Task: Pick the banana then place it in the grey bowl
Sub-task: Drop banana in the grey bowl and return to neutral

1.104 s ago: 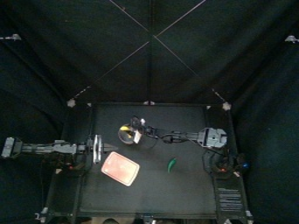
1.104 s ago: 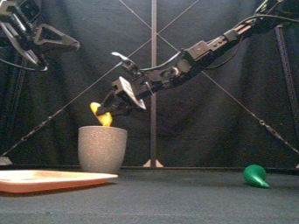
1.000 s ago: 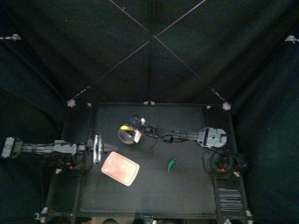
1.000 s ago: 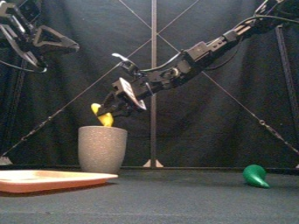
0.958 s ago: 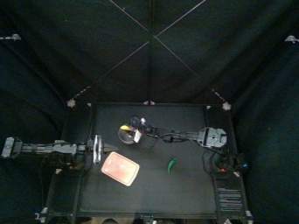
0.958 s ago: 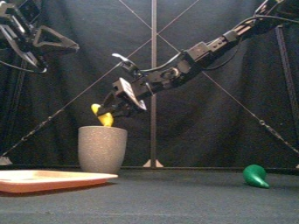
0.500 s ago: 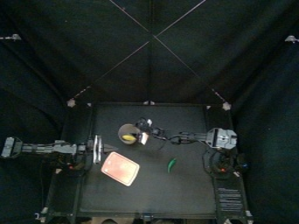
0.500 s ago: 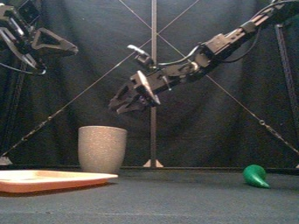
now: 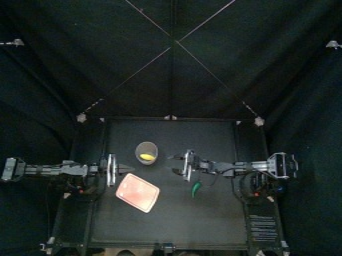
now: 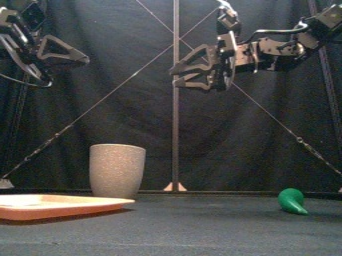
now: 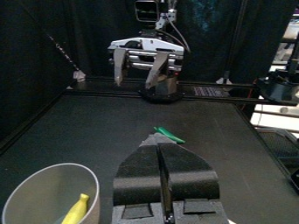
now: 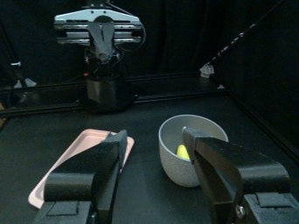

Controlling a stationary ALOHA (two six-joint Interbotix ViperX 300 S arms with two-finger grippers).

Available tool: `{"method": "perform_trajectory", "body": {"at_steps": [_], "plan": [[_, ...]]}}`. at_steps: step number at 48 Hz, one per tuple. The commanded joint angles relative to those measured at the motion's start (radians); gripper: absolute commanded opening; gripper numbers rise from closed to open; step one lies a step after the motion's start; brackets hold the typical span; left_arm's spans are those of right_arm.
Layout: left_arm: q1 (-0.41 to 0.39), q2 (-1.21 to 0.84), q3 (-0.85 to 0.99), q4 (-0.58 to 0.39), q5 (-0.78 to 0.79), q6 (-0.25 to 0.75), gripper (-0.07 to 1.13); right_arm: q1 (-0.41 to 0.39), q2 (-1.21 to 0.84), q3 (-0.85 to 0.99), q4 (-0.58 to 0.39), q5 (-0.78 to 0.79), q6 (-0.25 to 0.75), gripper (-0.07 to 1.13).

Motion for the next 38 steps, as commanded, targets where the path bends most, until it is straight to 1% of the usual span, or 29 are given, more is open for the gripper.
{"method": "perform_trajectory", "body": {"at_steps": [1,9,21,38], "plan": [[0.003,0.005,-0.009,0.003,-0.009,0.002,0.00,0.017,-0.072,0.034,0.008,-0.034,0.003,0.88],[0.014,0.005,-0.012,0.005,-0.008,0.002,0.00,0.028,-0.121,0.089,0.015,-0.046,0.002,0.88],[0.051,0.005,-0.009,0.003,-0.009,0.002,0.00,0.028,-0.163,0.141,0.023,-0.048,0.002,0.88],[0.051,0.005,-0.008,0.005,-0.009,0.002,0.00,0.026,-0.179,0.167,0.032,-0.048,0.000,0.88]]}}
